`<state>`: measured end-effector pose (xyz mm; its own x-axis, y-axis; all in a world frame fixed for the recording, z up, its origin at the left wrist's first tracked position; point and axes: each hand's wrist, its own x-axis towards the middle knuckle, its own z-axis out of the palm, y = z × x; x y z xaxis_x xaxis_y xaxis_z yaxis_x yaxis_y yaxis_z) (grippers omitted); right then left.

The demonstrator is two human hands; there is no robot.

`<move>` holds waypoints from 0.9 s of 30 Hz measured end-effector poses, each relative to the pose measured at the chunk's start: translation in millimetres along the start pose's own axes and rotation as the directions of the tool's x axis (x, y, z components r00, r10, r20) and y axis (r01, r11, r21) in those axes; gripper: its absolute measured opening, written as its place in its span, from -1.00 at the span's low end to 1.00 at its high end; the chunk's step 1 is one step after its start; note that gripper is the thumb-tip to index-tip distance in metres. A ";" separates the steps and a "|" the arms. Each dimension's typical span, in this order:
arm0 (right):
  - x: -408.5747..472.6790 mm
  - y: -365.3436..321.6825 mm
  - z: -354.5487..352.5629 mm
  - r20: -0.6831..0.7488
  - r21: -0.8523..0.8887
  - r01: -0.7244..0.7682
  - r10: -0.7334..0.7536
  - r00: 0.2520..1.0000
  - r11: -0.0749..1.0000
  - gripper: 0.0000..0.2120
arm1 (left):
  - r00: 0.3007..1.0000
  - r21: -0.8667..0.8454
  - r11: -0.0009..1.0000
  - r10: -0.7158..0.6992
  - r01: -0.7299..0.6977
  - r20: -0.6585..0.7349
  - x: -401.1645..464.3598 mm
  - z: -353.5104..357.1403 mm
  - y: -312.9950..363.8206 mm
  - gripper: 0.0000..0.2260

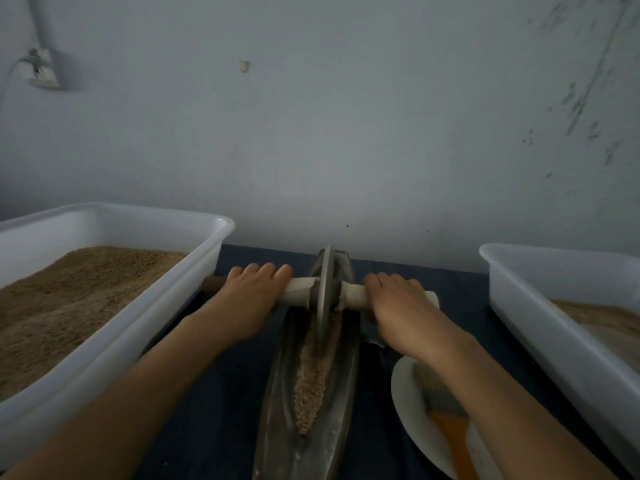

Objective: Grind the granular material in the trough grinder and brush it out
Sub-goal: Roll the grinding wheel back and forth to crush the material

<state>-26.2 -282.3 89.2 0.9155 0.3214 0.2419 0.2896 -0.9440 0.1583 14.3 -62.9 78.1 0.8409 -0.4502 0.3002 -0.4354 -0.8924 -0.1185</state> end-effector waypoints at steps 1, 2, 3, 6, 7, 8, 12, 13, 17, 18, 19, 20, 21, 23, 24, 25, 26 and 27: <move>-3.1 -1.7 -4.9 0.050 0.011 0.009 -0.010 0.999 1.000 -0.74 | 0.998 -0.003 1.000 0.012 -0.012 0.059 -3.2 -5.8 -0.1 -0.61; -6.7 -4.0 -10.1 0.104 0.028 0.017 -0.020 0.994 0.999 -0.75 | 0.992 -0.011 1.000 0.027 -0.026 0.126 -6.8 -12.9 0.3 -0.60; -10.3 -6.2 -15.7 0.159 0.053 0.022 -0.030 0.987 0.998 -0.76 | 0.980 -0.028 0.999 0.044 -0.040 0.196 -10.7 -20.9 1.0 -0.61; -20.5 -11.4 -34.0 0.318 0.146 0.031 -0.077 0.945 0.989 -0.77 | 0.909 -0.119 0.990 0.118 -0.076 0.399 -21.8 -44.1 2.6 -0.70; -23.3 -12.4 -39.8 0.362 0.169 0.037 -0.097 0.927 0.985 -0.75 | 0.876 -0.150 0.986 0.139 -0.077 0.461 -24.6 -50.8 2.8 -0.72; -25.7 -13.1 -45.0 0.401 0.184 0.043 -0.115 0.909 0.982 -0.73 | 0.844 -0.171 0.983 0.152 -0.072 0.515 -27.0 -57.0 2.9 -0.71; -29.9 -11.9 -53.0 0.469 0.200 0.071 -0.160 0.869 0.977 -0.72 | 0.768 -0.218 0.975 0.174 -0.046 0.617 -29.6 -68.0 1.8 -0.73; -28.8 -11.2 -52.6 0.467 0.202 0.069 -0.158 0.870 0.977 -0.73 | 0.765 -0.227 0.973 0.174 -0.037 0.620 -28.6 -67.4 1.5 -0.73; -18.1 -9.1 -40.9 0.395 0.187 0.028 -0.101 0.913 0.982 -0.76 | 0.819 -0.231 0.973 0.135 -0.002 0.557 -22.0 -55.7 1.0 -0.74; -15.0 -8.3 -35.5 0.351 0.165 0.018 -0.075 0.933 0.986 -0.76 | 0.844 -0.212 0.977 0.113 0.001 0.524 -19.3 -51.1 0.9 -0.72; -11.6 -6.9 -29.0 0.291 0.136 0.013 -0.052 0.955 0.991 -0.76 | 0.874 -0.178 0.984 0.086 0.001 0.479 -16.0 -45.3 0.4 -0.70; -8.4 -4.9 -21.5 0.220 0.101 0.015 -0.037 0.975 0.995 -0.75 | 0.905 -0.137 0.991 0.057 0.002 0.421 -12.7 -38.5 0.3 -0.68; -5.1 -2.4 -13.5 0.145 0.063 0.018 -0.027 0.989 0.998 -0.73 | 0.937 -0.097 0.995 0.028 0.007 0.349 -9.3 -30.9 0.9 -0.67; 0.4 2.5 0.3 0.028 0.017 0.003 -0.003 1.000 1.000 -0.72 | 0.986 -0.012 1.000 -0.022 0.025 0.164 -3.8 -14.7 4.3 -0.65; 2.5 4.4 5.3 -0.011 0.011 -0.011 0.011 1.000 1.000 -0.72 | 0.998 0.029 0.999 -0.033 0.032 0.061 -1.7 -7.5 6.4 -0.63; 3.6 5.7 8.9 -0.041 0.009 -0.024 0.025 0.999 1.000 -0.71 | 0.999 0.059 0.998 -0.035 0.037 -0.031 -0.3 -1.7 8.3 -0.61; 4.2 6.2 11.5 -0.064 0.008 -0.033 0.034 0.997 0.999 -0.69 | 0.995 0.074 0.996 -0.033 0.040 -0.097 0.4 2.3 9.9 -0.59; 4.2 6.3 13.1 -0.082 0.009 -0.037 0.038 0.996 0.999 -0.67 | 0.990 0.072 0.997 -0.031 0.041 -0.136 0.7 4.9 10.6 -0.57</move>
<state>-16.8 -287.9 78.7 0.8997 0.2907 0.3255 0.2579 -0.9559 0.1408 11.9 -72.9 72.5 0.8025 -0.4143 0.4293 -0.3765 -0.9099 -0.1743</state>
